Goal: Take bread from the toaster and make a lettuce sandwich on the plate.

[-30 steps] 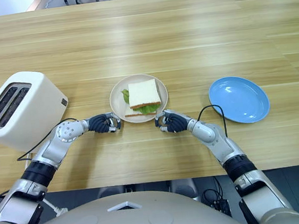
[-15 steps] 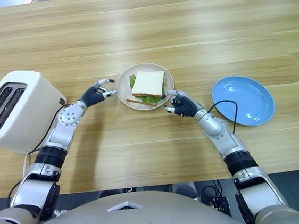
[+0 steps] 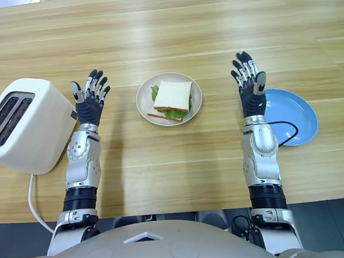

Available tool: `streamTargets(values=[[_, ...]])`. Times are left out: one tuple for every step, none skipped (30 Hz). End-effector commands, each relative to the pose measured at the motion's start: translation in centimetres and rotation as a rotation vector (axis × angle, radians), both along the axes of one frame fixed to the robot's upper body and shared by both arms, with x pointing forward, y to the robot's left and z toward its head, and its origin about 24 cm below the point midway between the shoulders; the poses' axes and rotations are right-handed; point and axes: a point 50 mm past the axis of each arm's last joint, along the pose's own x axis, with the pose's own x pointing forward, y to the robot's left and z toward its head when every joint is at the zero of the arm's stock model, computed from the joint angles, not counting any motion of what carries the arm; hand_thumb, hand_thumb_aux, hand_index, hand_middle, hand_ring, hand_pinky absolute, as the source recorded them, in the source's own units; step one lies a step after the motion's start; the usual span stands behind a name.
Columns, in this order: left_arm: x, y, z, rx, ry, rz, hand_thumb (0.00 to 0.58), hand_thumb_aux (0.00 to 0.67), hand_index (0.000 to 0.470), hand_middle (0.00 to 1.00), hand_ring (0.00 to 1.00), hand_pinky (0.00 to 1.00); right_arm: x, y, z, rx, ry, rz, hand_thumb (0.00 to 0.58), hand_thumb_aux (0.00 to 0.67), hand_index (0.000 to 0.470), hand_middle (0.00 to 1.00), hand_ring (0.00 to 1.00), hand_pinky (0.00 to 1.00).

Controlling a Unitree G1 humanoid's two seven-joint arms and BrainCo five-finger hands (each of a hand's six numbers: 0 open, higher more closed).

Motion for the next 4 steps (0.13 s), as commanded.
streamTargets(values=[[0.09,-0.45,-0.97,0.006,0.020,0.008,0.000,0.000,0.000,0.00,0.00,0.00,-0.15,-0.07,-1.43,0.076,0.061,0.001,0.000,0.000,0.000,0.00,0.00,0.00],[0.11,-0.55,-1.11,0.005,0.021,0.007,0.000,0.000,0.000,0.00,0.00,0.00,-0.24,0.01,-1.72,0.048,0.073,-0.002,0.000,0.000,0.000,0.00,0.00,0.00],[0.12,-0.57,-1.22,0.004,0.021,0.007,0.000,0.000,0.000,0.00,0.00,0.00,-0.26,0.13,-1.95,0.028,0.082,0.004,0.000,0.000,0.000,0.00,0.00,0.00],[0.12,-0.58,-1.28,0.002,0.019,0.008,0.000,0.000,0.000,0.00,0.00,0.00,-0.28,0.19,-2.10,0.018,0.088,0.007,0.000,0.000,0.000,0.00,0.00,0.00]])
